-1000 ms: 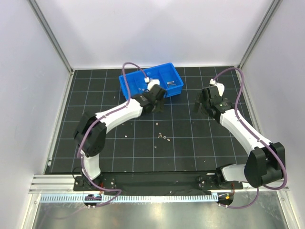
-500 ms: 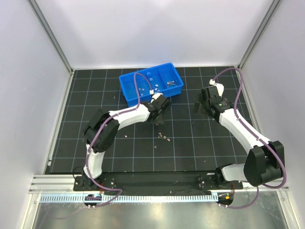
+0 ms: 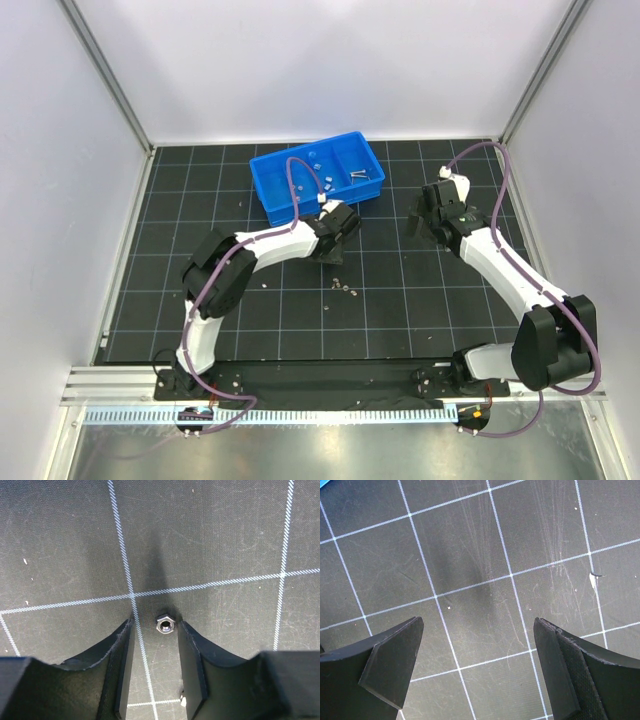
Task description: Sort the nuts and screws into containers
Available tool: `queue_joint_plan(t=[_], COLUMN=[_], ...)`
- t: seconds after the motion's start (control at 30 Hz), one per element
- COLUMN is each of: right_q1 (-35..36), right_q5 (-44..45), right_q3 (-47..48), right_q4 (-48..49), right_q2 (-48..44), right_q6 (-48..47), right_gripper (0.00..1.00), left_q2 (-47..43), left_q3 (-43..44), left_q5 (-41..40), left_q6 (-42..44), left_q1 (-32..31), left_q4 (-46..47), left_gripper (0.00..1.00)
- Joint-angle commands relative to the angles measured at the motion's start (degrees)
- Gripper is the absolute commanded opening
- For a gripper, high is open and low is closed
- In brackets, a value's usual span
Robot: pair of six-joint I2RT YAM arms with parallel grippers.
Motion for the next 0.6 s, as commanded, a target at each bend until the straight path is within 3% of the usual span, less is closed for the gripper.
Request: queue_joint_plan(t=[0.0, 0.37, 0.57], right_q1=[-0.3, -0.3, -0.3], right_q5=[1.2, 1.4, 1.0], right_q3=[1.2, 1.1, 1.5], right_q4=[0.3, 0.3, 0.3], right_q2=[-0.5, -0.6, -0.5], right_q6=[0.2, 0.4, 0.4], right_gripper=[1.00, 1.00, 1.00], left_q2=[1.8, 1.6, -1.8], left_q3=[-0.2, -0.5, 0.9], left_q5=[0.0, 0.8, -1.7], left_q6=[0.0, -0.7, 1.0], left_q1=[0.0, -0.1, 0.1], left_q4=[0.7, -0.3, 0.4], left_gripper=[0.41, 0.14, 0.10])
